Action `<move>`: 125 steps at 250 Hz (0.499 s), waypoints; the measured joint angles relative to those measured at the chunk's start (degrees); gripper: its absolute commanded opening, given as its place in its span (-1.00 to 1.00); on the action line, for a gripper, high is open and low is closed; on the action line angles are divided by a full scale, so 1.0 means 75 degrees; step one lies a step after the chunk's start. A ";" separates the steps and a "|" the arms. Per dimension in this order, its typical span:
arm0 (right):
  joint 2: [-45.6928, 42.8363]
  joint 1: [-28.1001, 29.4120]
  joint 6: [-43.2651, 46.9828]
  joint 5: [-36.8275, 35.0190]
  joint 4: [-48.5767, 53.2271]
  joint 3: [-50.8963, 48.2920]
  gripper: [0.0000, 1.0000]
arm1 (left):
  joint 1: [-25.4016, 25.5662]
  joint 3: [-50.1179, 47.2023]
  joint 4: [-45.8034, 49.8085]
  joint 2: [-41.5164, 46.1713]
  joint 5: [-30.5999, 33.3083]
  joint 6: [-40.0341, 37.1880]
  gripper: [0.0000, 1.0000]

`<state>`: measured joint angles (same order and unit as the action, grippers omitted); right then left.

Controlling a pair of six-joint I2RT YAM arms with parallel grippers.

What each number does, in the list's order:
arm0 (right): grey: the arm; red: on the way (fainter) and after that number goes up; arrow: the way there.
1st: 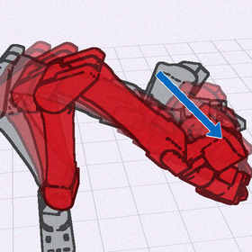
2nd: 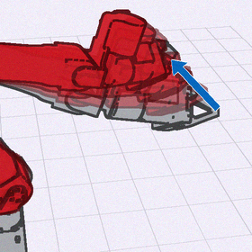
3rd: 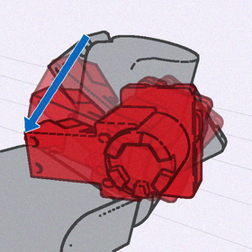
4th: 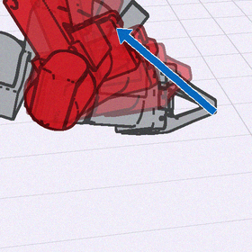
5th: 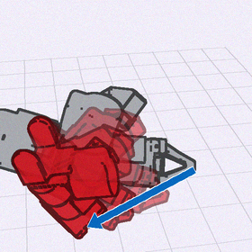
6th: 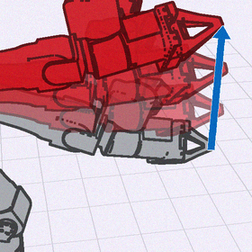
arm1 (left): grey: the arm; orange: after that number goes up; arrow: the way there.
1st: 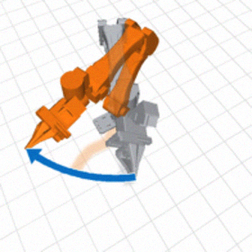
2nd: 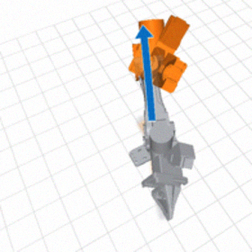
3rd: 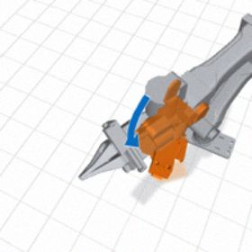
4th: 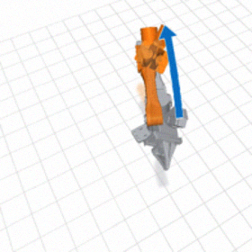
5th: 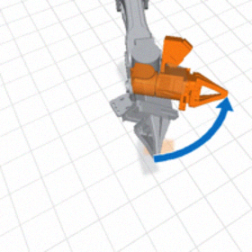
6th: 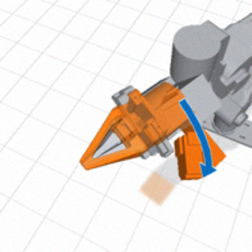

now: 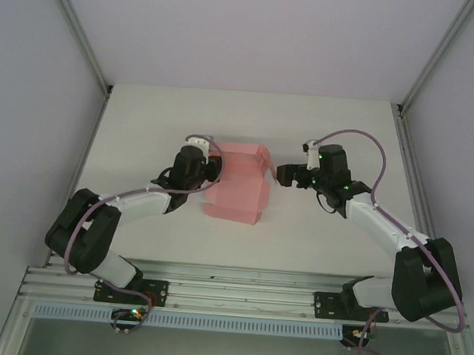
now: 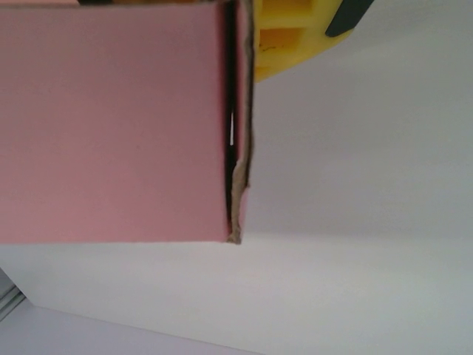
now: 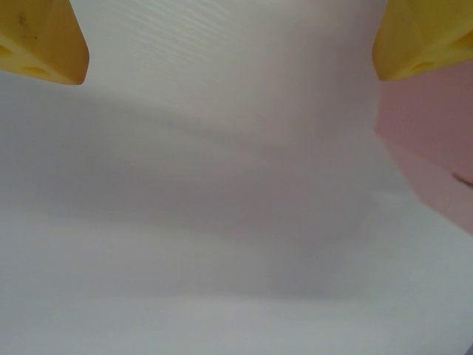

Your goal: Assemble paper box

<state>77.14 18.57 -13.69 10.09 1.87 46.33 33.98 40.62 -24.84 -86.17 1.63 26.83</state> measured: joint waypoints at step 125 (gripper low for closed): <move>0.0731 0.0670 -0.0382 0.0099 -0.0504 0.0201 0.99 | 0.0096 0.0003 -0.0058 -0.0242 0.0423 0.0085 -1.00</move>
<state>82.63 23.59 -16.56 10.83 -1.91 47.83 34.70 40.64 -25.28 -87.99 4.80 27.46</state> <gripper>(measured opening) 0.999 0.066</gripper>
